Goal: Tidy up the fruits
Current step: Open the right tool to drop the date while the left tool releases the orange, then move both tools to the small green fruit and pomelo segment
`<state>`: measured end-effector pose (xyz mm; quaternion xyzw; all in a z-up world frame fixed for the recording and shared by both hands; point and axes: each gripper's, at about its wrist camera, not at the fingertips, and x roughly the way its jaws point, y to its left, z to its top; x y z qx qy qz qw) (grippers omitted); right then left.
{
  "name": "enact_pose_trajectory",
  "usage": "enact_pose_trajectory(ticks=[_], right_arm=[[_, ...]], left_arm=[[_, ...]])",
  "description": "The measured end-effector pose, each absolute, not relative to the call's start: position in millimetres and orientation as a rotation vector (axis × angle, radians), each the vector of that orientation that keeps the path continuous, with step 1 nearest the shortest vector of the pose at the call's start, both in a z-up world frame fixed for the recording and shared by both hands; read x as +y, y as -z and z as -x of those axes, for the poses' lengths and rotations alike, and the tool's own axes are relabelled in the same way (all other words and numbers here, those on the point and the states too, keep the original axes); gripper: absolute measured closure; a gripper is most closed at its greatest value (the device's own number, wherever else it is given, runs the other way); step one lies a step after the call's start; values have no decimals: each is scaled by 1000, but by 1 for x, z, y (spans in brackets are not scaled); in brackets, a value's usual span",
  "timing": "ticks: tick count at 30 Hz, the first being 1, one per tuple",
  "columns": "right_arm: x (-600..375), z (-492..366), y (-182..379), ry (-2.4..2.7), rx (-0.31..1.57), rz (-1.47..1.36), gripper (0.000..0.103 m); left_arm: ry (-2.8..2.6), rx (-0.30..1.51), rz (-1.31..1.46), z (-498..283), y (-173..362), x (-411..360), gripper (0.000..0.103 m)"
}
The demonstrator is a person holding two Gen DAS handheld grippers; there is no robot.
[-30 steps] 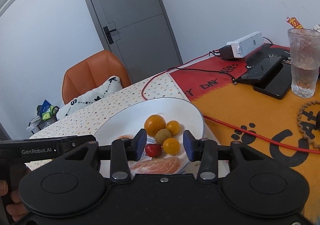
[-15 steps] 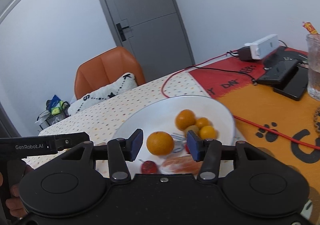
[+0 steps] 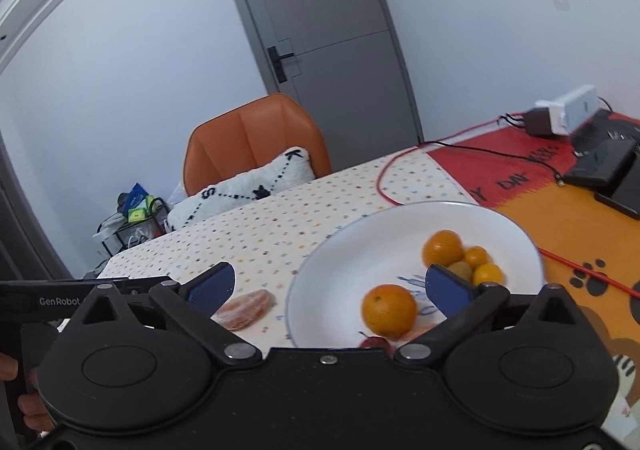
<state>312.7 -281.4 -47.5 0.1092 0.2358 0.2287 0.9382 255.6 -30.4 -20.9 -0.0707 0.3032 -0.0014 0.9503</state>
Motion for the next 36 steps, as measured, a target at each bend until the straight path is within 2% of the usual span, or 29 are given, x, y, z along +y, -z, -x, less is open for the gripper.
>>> enact_pose_trajectory(ticks=[22, 27, 32, 36], right_arm=[[-234, -311, 38, -541, 529, -172, 0], [-224, -310, 39, -566, 537, -158, 0], [-212, -311, 43, -593, 549, -133, 0], [-204, -313, 46, -606, 550, -112, 0]], left_arm=[[-47, 572, 193, -236, 19, 17, 15], [-40, 579, 199, -239, 27, 21, 19], [-20, 603, 190, -244, 37, 21, 32], [-20, 621, 207, -248, 46, 24, 39]])
